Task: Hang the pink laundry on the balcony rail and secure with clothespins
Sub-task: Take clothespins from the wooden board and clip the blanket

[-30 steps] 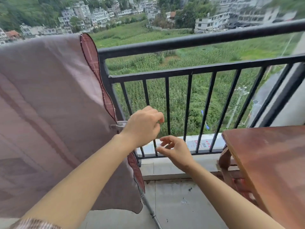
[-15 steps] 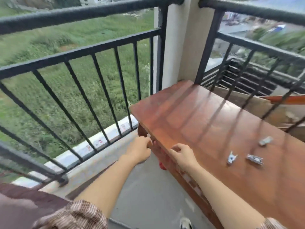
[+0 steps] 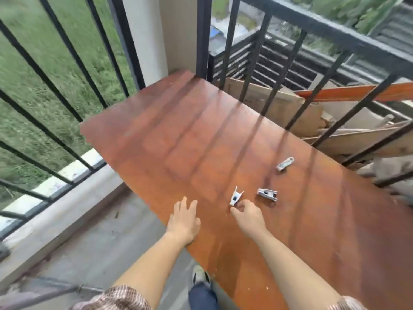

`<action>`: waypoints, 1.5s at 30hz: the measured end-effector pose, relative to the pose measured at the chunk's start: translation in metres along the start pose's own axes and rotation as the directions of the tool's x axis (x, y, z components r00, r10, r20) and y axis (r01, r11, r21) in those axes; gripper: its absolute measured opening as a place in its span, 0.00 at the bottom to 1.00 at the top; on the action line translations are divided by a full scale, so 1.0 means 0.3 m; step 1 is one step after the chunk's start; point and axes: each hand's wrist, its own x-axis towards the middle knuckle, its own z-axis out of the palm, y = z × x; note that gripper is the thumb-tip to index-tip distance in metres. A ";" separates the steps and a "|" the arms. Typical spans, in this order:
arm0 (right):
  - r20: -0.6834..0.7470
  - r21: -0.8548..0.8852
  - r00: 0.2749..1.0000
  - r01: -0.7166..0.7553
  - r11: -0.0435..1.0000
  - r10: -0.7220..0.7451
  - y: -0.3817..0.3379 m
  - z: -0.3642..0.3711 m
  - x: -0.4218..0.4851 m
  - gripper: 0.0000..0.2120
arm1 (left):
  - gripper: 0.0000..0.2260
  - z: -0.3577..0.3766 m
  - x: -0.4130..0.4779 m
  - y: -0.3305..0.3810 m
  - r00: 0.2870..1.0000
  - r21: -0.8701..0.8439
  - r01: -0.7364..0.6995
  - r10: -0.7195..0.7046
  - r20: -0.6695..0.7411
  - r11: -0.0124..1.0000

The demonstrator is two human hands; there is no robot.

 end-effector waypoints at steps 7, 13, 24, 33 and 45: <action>0.071 -0.073 0.994 -0.077 0.994 0.082 0.013 -0.012 0.192 0.26 | 0.25 0.113 0.047 0.005 0.993 0.058 0.062 -0.056 -0.101 0.996; 0.027 -0.161 0.987 -0.154 0.975 0.161 -0.046 -0.001 0.255 0.26 | 0.28 0.133 0.058 -0.020 0.997 0.034 0.075 -0.074 -0.035 0.997; 0.180 0.315 0.983 -0.098 0.944 0.042 -0.228 0.105 0.155 0.09 | 0.26 -0.024 0.011 -0.132 0.990 0.042 0.079 -0.083 0.114 0.996; 0.452 0.360 0.874 0.003 0.933 -0.178 -0.496 0.520 -0.126 0.04 | 0.21 -0.136 -0.343 -0.650 0.941 0.054 0.339 -0.339 -0.025 0.939; 0.708 0.267 0.645 0.135 0.954 -0.289 -0.872 1.194 -0.632 0.07 | 0.18 -0.314 -0.851 -1.436 0.902 0.653 0.329 -0.431 -0.004 0.683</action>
